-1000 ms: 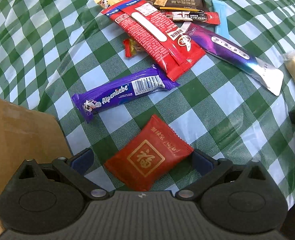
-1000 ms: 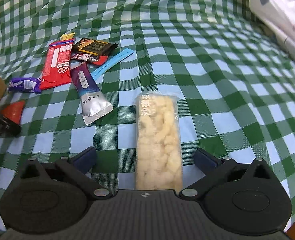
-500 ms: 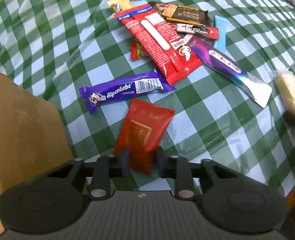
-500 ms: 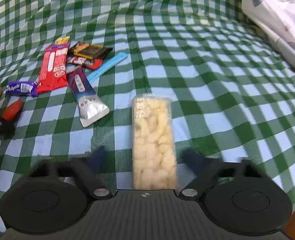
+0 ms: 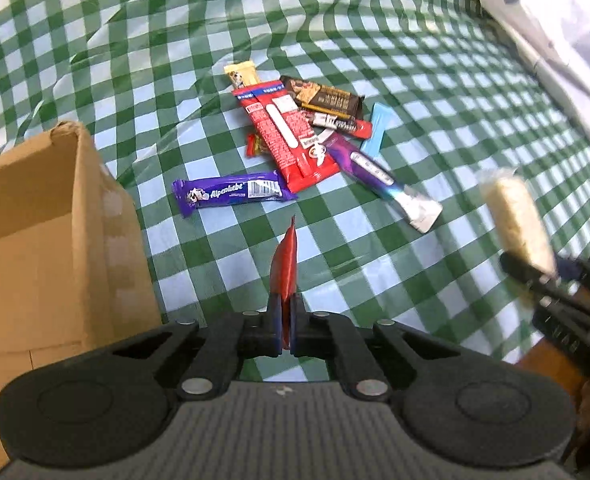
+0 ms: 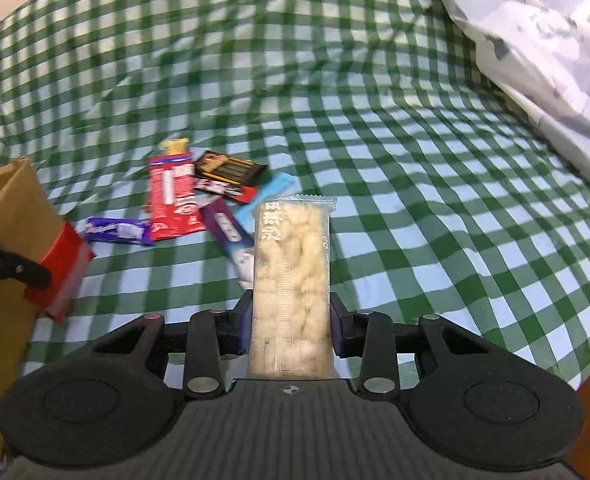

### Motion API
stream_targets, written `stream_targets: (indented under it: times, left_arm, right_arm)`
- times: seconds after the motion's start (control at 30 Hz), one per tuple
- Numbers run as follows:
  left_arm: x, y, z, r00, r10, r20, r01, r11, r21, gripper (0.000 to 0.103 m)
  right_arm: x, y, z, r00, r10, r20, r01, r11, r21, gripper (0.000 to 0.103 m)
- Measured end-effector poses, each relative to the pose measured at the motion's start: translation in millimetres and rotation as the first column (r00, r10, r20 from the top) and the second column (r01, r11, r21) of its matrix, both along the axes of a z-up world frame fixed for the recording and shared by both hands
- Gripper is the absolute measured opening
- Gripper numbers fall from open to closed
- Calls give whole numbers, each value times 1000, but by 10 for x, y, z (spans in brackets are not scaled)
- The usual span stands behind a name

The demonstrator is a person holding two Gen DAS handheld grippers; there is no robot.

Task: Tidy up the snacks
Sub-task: 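Grasp the red square packet with the left gripper while the right grasps the clear snack bag, then carry the red packet and clear snack bag over the cardboard box with both grippers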

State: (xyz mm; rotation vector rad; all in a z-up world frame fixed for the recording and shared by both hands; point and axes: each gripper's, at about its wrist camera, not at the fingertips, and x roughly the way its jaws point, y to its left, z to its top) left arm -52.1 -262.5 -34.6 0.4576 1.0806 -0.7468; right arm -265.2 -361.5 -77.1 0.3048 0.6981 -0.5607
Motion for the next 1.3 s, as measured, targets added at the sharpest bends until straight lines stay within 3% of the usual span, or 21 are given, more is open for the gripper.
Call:
stream_targets:
  times: [0.2,0.43,0.6,0.9,1.3]
  left_arm:
    - [-106,213,333,1000,16,13,-16,998,-60,3]
    - [-433,801,884,996,82,40,-75,986,-150,3]
    - [-640,1328,1174,980,187,72,-177,976,-127,3]
    - [-855,2282,1508,944,298,138,-273,945,-179,3]
    - [-788,2967,1634,918,379,120,-341,905,-253,3]
  right_arm:
    - [-98,136,203,1000,-17,24,16,1000,10,38]
    - [-302,502,504,997,-12,76,9,999,40,38]
    - [-370,955,770,990,48,134,-55,997,53,38]
    - [-242,1735,1126,960,203,192,-219,974,65,38]
    - [56,2452,1446,923,346,168,-351,936,-1,38]
